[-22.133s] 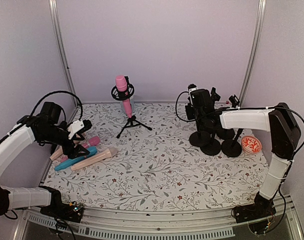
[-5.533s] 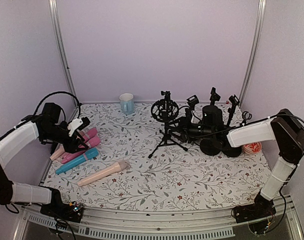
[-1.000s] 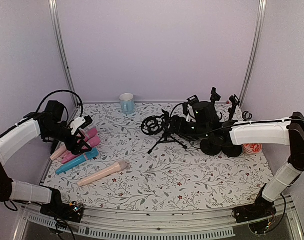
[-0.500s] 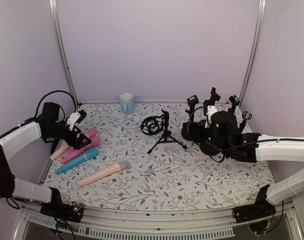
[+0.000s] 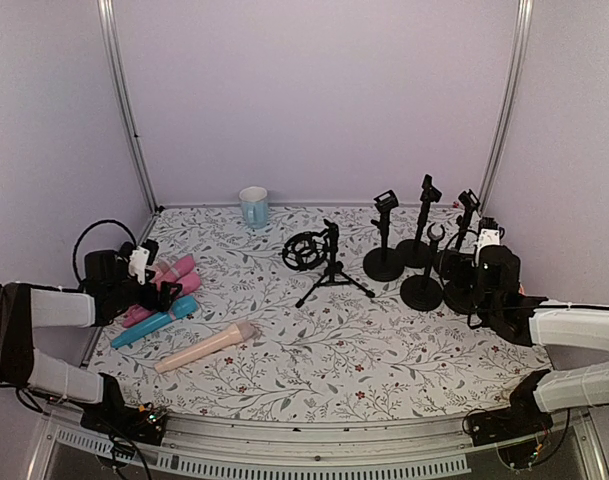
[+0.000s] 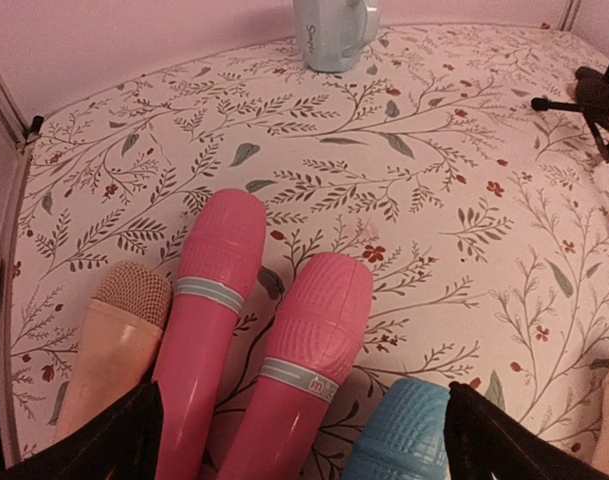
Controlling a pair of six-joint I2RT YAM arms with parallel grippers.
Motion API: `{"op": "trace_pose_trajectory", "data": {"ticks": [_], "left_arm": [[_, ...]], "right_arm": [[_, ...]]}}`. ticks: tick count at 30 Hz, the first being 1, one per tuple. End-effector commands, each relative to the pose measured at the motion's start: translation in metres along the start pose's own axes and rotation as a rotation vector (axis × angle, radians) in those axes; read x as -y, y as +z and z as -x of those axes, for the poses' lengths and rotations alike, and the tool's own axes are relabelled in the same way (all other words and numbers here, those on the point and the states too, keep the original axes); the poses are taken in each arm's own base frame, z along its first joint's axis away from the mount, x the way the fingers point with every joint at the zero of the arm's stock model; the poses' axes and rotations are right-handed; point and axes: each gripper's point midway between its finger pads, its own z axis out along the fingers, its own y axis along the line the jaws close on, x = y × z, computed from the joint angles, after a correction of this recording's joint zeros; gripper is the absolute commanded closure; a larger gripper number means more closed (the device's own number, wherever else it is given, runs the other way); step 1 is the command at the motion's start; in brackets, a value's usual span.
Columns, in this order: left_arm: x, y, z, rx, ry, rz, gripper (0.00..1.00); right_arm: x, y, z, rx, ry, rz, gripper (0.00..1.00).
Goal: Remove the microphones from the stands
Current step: Reset both arms
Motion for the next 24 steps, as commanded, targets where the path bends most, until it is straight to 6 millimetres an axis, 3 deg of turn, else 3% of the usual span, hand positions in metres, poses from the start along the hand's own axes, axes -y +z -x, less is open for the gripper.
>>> {"op": "trace_pose_trajectory", "data": {"ticks": [1,6,13,24], "left_arm": [[-0.022,-0.003,0.055,0.236,0.042,0.094,0.01],[-0.027,-0.002,0.067,0.305,0.009,0.101,0.01],[-0.041,0.0,0.079,0.36,-0.009,0.163,0.01],[-0.055,-0.001,0.086,0.452,-0.052,0.232,0.01]], "right_arm": [[0.031,0.012,0.02,0.109,0.018,-0.073,0.01],[0.054,0.028,0.016,0.163,-0.026,-0.114,0.01],[0.066,0.038,0.005,0.229,-0.047,-0.059,0.01],[0.065,0.05,0.0,0.251,0.002,0.055,0.01]]}}
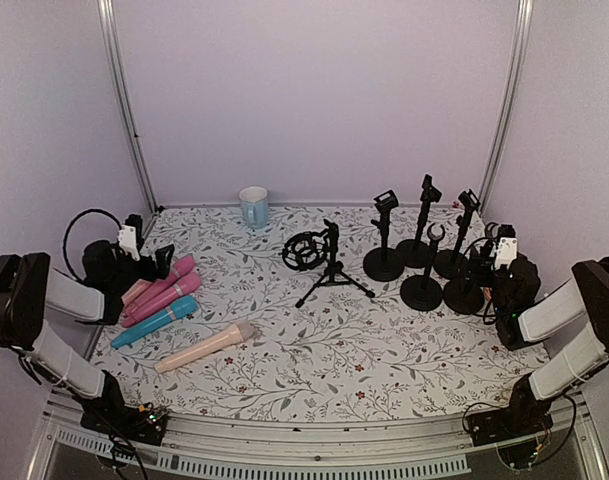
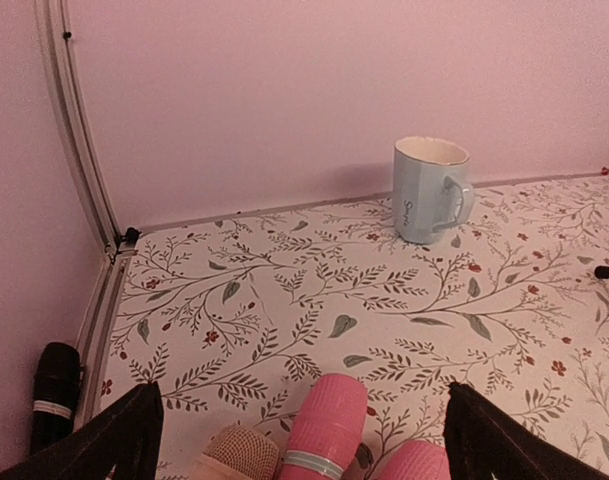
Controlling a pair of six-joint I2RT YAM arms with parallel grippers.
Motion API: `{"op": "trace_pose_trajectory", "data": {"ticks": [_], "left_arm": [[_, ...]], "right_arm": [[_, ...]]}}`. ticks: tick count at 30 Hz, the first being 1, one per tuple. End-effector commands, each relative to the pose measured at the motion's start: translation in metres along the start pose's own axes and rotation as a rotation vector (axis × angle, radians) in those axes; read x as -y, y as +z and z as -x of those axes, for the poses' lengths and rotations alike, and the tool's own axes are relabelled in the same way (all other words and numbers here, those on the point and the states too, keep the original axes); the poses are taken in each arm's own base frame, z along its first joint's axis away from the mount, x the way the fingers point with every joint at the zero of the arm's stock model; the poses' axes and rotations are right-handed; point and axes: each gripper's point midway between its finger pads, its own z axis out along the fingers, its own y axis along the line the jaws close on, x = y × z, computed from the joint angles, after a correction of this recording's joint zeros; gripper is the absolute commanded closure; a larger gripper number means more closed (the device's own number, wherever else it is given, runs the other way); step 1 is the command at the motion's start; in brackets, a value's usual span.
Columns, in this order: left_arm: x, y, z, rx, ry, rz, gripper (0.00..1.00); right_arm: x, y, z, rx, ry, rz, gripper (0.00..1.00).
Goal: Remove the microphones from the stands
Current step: Reset both arms
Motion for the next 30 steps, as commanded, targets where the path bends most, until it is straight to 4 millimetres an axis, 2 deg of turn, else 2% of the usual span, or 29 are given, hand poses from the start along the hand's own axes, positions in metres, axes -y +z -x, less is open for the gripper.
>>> {"op": "trace_pose_trajectory", "data": {"ticks": [1,5,8,10,12,16,24,30], "left_arm": [[-0.005,-0.005,0.017,0.131,0.007,0.031,0.01],[0.001,-0.004,0.014,0.115,0.029,0.033,0.01],[0.004,-0.012,0.011,0.136,0.044,0.05,0.01],[0.013,-0.024,0.014,0.211,0.081,0.032,0.01],[0.02,-0.019,0.01,0.169,0.096,-0.003,0.01],[0.02,-0.019,0.011,0.175,0.092,-0.005,0.01],[0.019,-0.02,0.012,0.185,0.096,-0.002,0.01],[0.02,-0.019,0.012,0.184,0.096,-0.003,0.01]], "right_arm": [[0.001,-0.001,0.014,0.074,0.069,0.062,0.01],[-0.001,0.0,0.008,0.077,0.078,0.076,0.01],[-0.003,0.007,0.005,0.052,0.072,0.095,0.01],[-0.003,0.011,0.003,0.035,0.081,0.111,0.01],[-0.002,0.012,0.002,0.028,0.09,0.114,0.01],[-0.001,0.01,0.003,0.035,0.09,0.116,0.01],[-0.014,-0.006,0.01,0.094,0.048,0.189,0.01],[-0.014,0.004,0.006,0.06,0.049,0.175,0.01]]}}
